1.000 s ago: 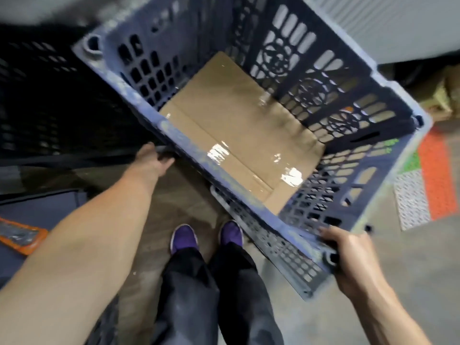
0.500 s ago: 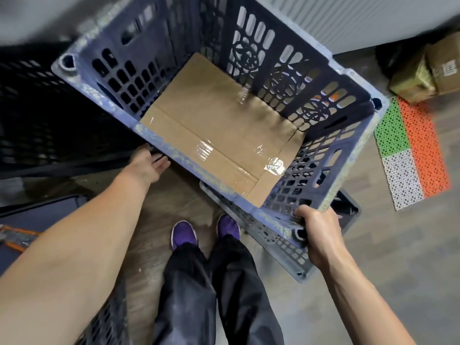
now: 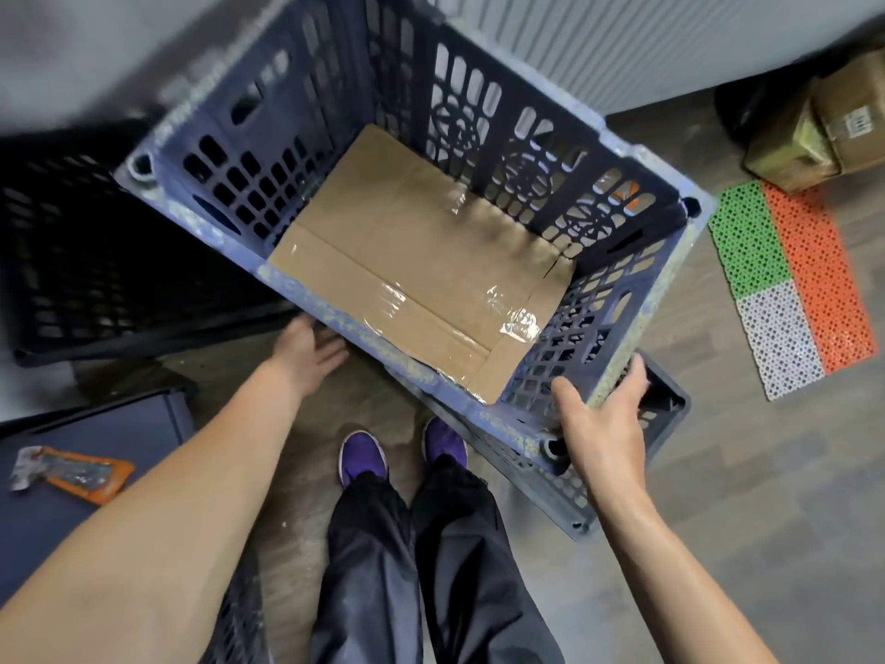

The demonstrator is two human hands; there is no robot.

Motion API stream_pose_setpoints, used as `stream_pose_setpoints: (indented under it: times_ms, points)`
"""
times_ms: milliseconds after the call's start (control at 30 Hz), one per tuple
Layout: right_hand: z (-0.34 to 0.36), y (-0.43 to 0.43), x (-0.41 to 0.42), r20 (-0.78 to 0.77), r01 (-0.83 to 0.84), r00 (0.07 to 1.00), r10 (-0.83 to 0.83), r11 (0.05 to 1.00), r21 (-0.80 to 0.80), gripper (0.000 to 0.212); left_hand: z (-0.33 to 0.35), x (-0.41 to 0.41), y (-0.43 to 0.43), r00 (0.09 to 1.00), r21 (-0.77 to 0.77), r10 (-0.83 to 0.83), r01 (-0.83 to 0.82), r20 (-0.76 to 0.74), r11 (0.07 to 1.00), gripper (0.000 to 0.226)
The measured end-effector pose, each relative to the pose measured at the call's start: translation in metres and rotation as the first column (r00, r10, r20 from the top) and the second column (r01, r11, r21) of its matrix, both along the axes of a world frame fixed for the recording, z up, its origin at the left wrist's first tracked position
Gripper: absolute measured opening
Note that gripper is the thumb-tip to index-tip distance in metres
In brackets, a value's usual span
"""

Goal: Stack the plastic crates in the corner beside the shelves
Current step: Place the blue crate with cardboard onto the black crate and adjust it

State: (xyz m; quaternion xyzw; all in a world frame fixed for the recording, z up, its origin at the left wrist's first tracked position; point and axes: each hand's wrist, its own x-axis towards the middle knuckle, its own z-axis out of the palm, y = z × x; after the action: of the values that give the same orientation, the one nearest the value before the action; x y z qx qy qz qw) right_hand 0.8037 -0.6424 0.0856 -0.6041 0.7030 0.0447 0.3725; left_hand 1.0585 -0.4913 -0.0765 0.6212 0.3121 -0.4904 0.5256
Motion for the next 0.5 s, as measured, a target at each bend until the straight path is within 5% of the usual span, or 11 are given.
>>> stream_pose_setpoints:
  times_ms: [67, 167, 333, 400, 500]
  points:
    - [0.015, 0.004, 0.004, -0.096, -0.237, 0.970, 0.224, 0.960, -0.152, 0.092, 0.021, -0.013, 0.000, 1.000, -0.007, -0.029, 0.029, -0.007, 1.000, 0.039]
    - [0.032, 0.009, 0.019, -0.255, -0.576, 0.818, 0.516, 0.745, -0.337, 0.076, 0.057, -0.021, -0.003, 0.997, -0.049, 0.075, -0.074, 0.005, 0.996, 0.034]
    - [0.033, 0.011, 0.061, -0.010, -0.744, 0.667, 0.745, 0.664, -0.076, 0.054, 0.115, -0.021, -0.015, 0.925, -0.109, 0.373, -0.365, 0.066, 0.924, 0.074]
    - [0.029, 0.013, 0.073, 0.067, -0.809, 0.588, 0.806, 0.587, 0.034, 0.055, 0.132, -0.023, -0.024, 0.957, -0.099, 0.272, -0.262, 0.098, 0.960, 0.089]
    - [0.022, 0.025, 0.082, 0.142, -0.863, 0.495, 0.857, 0.466, 0.193, 0.053, 0.138, -0.030, -0.040, 0.980, 0.027, 0.067, -0.073, 0.185, 0.997, 0.069]
